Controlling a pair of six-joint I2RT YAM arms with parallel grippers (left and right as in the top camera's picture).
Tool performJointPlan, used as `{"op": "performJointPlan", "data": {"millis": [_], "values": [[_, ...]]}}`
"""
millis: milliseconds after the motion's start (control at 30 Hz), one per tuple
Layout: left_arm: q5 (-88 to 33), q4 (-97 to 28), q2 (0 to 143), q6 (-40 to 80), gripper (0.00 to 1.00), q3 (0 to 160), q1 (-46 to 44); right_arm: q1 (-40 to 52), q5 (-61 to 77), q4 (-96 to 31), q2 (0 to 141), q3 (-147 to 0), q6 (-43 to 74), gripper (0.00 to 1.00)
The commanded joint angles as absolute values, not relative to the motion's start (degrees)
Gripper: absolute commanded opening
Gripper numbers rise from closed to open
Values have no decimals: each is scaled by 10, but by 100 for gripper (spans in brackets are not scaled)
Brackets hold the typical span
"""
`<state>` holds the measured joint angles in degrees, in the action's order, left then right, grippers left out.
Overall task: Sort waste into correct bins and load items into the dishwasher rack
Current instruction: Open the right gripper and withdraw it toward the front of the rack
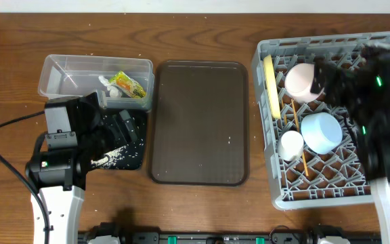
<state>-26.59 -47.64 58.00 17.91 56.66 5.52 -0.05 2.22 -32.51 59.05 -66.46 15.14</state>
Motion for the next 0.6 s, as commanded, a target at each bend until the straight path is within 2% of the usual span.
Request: {"op": "performJointPlan", "data": {"millis": [0, 200, 400, 567], "values": [[-263, -477, 580, 172, 90, 569, 58, 29, -58, -343, 513, -662, 132, 99], [-263, -477, 580, 172, 90, 569, 58, 61, -75, -280, 338, -561, 132, 99], [-263, -477, 580, 172, 90, 569, 58, 69, -71, -142, 136, -335, 137, 99], [-263, -477, 580, 172, 90, 569, 58, 69, -71, -36, 47, -192, 148, 99]]}}
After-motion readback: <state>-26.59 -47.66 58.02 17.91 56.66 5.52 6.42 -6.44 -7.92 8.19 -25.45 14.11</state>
